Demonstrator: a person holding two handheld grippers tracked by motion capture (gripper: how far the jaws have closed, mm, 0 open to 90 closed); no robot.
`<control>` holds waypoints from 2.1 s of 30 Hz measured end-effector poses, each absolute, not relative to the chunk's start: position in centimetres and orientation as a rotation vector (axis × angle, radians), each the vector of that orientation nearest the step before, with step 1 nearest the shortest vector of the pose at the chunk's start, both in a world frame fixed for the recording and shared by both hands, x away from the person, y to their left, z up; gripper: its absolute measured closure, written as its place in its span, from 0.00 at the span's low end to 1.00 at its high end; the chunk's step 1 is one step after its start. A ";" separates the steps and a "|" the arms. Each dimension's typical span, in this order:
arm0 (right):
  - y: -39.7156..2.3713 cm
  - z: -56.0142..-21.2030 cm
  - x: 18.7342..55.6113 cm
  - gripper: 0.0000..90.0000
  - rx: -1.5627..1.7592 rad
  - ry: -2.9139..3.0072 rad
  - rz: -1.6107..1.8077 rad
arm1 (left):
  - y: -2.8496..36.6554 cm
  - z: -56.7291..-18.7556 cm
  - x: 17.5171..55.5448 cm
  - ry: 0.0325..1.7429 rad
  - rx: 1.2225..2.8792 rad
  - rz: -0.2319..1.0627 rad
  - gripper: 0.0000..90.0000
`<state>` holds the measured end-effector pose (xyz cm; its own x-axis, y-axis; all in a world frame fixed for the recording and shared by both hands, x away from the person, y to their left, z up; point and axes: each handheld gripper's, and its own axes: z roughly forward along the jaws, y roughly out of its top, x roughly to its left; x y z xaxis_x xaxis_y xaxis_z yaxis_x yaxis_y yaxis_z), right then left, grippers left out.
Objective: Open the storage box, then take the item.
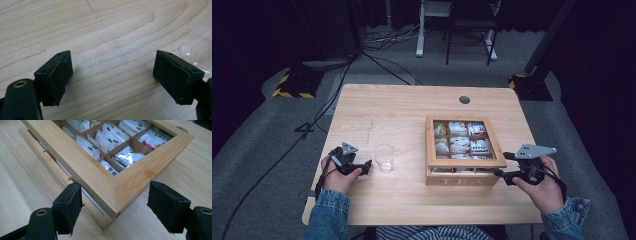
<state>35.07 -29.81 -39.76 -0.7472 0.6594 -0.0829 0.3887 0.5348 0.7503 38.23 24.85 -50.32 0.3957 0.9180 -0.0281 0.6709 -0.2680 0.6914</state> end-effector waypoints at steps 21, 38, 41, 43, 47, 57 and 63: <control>-30.0 -37.5 35.8 0.33 0.844 2.336 1.155 | 26.4 -46.2 36.9 1.403 1.929 0.578 0.33; -30.1 -35.6 36.7 0.36 0.862 2.293 1.213 | 24.6 -42.3 36.2 1.330 1.933 0.569 0.34; -30.1 -35.4 36.8 0.36 0.873 2.281 1.224 | 24.5 -41.9 36.0 1.332 1.927 0.553 0.34; -30.1 -35.2 36.9 0.37 0.874 2.274 1.224 | 24.4 -41.5 35.7 1.318 1.931 0.546 0.34; -30.1 -35.0 37.2 0.37 0.880 2.266 1.233 | 23.6 -40.5 35.4 1.280 1.930 0.543 0.34; -30.1 -34.6 37.4 0.38 0.899 2.242 1.255 | 21.0 -38.8 35.1 1.165 1.983 0.520 0.34; -30.1 -34.6 37.4 0.38 0.901 2.240 1.256 | 19.6 -37.7 34.6 1.104 1.970 0.513 0.34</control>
